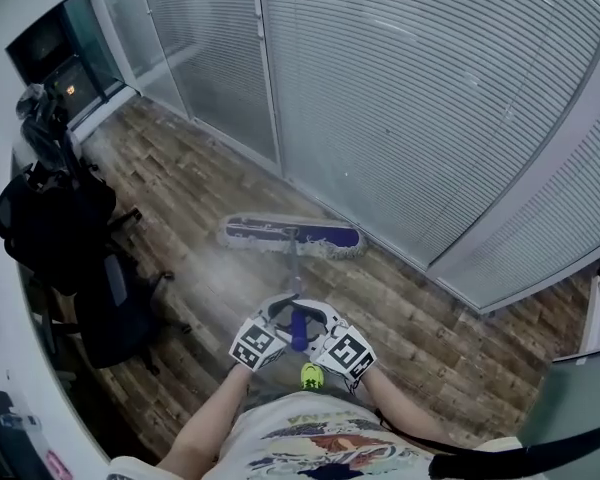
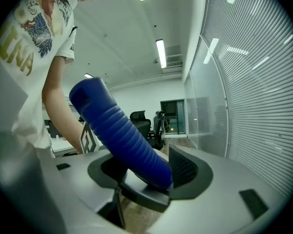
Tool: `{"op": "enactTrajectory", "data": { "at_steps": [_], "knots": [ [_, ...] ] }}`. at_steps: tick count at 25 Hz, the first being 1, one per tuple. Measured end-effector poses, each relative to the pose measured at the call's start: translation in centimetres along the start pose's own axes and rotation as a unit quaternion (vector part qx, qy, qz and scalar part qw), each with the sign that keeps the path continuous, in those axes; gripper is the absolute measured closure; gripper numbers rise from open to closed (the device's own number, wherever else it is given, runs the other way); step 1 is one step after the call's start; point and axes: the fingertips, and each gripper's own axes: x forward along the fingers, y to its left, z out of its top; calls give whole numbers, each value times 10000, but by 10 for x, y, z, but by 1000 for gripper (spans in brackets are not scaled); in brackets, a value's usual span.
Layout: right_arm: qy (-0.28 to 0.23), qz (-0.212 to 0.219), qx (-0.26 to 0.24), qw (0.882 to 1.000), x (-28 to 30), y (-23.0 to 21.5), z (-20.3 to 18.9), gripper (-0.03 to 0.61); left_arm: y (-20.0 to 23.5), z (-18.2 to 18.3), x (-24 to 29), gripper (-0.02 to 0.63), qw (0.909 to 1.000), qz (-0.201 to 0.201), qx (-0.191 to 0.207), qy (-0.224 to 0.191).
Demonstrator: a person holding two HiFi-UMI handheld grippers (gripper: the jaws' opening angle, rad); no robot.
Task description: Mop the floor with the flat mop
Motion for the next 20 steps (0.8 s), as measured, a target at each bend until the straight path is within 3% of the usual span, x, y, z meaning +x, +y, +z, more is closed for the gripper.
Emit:
{"op": "enactTrajectory", "data": {
  "at_steps": [20],
  "knots": [
    [-243,-569,273,9977,-56,-41,4,350,-27,25,50,423,9976,-257,426,489]
  ]
}}
